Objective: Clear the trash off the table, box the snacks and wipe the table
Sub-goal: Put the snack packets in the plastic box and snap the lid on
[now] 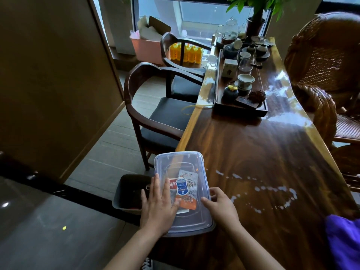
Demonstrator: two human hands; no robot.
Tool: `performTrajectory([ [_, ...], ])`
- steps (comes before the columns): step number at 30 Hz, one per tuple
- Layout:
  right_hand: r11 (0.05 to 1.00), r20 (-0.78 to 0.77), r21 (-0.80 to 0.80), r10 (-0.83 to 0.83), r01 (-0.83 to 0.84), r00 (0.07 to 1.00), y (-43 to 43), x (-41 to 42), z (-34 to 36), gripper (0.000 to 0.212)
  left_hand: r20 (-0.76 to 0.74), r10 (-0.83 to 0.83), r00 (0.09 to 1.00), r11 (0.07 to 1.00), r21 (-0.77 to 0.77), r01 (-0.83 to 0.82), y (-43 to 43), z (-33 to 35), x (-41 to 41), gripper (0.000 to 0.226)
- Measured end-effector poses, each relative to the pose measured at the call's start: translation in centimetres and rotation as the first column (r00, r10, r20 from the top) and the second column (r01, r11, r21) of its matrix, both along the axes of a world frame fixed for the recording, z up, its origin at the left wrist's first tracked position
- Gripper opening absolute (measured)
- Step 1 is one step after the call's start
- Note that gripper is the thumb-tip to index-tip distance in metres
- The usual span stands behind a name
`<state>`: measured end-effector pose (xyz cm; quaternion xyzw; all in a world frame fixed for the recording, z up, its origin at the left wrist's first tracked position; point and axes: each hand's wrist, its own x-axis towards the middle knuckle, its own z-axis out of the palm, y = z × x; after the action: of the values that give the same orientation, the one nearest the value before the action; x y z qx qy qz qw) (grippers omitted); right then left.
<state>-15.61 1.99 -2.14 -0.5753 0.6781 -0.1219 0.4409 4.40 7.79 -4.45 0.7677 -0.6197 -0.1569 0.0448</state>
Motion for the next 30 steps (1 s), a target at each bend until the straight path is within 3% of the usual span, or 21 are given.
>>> performTrajectory([
  [4, 0.998, 0.047, -0.064, 0.019, -0.016, 0.999, -0.3, 0.3, 0.0, 0.065, 0.047, 0.018, 0.999, 0.99, -0.139, -0.011, -1.3, 1.0, 0.8, 0.073],
  [6, 0.988, -0.019, -0.138, 0.07, -0.072, 0.997, -0.5, 0.5, 0.0, 0.08, 0.049, 0.01, 0.999, 0.992, -0.123, -0.003, -2.4, 1.3, 0.8, 0.077],
  [12, 0.924, -0.181, -0.263, 0.235, -0.277, 0.955, 0.1, 1.5, -1.0, 0.074, 0.084, -0.063, 0.994, 0.998, -0.007, 0.064, -3.0, 0.7, 0.4, 0.096],
  [21, 0.912, -0.264, -0.29, 0.213, -0.288, 0.941, 0.4, 1.9, -1.8, 0.07, 0.085, -0.028, 0.996, 0.999, -0.032, 0.031, -3.2, -0.5, 0.4, 0.091],
  [24, 0.922, -0.25, -0.258, 0.223, -0.287, 0.942, 0.2, 1.8, -1.7, 0.07, -0.056, -0.005, 0.998, 0.996, -0.091, 0.0, -3.0, -0.1, 0.7, 0.088],
  [25, 0.925, -0.234, -0.261, 0.218, -0.277, 0.948, 0.3, 1.7, -1.7, 0.069, -0.204, 0.047, 0.978, 0.982, -0.171, -0.083, -2.8, 0.2, 0.9, 0.083],
  [27, 0.932, -0.215, -0.251, 0.212, -0.263, 0.953, 0.3, 1.6, -2.0, 0.069, -0.507, 0.196, 0.839, 0.905, -0.236, -0.354, -2.2, 1.0, 1.5, 0.073],
  [28, 0.939, -0.198, -0.237, 0.204, -0.249, 0.959, 0.2, 1.6, -2.0, 0.069, -0.608, 0.296, 0.737, 0.856, -0.173, -0.487, -2.0, 0.4, 2.3, 0.07],
  [30, 0.955, -0.148, -0.207, 0.182, -0.211, 0.972, 0.2, 1.6, -2.2, 0.071, -0.74, 0.498, 0.452, 0.766, 0.13, -0.63, -1.4, 0.0, 3.5, 0.066],
])
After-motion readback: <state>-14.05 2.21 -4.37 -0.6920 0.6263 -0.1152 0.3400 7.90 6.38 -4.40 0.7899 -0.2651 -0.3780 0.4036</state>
